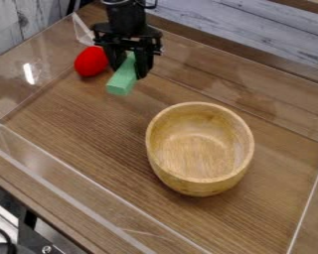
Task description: Put the green block in the brown bowl
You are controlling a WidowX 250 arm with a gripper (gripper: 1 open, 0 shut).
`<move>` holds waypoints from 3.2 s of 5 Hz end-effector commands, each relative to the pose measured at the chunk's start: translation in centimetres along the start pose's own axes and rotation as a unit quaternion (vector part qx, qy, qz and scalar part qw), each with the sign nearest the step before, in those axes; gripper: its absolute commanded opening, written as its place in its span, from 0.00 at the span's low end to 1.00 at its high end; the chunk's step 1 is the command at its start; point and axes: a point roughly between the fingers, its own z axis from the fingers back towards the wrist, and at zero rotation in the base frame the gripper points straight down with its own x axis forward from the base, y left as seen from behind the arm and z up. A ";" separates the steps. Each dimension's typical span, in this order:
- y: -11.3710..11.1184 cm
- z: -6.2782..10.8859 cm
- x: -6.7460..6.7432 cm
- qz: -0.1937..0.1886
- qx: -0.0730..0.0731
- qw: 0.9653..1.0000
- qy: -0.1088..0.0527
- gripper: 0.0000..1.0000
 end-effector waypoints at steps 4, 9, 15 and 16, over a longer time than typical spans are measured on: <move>0.5 0.6 1.9 0.006 0.018 0.999 -0.049 0.00; -0.2 0.4 0.9 -0.035 0.004 0.997 -0.062 0.00; -16.2 0.3 -7.3 -0.026 -0.012 0.999 -0.035 0.00; -16.6 -0.7 -9.1 -0.015 -0.007 0.999 -0.035 0.00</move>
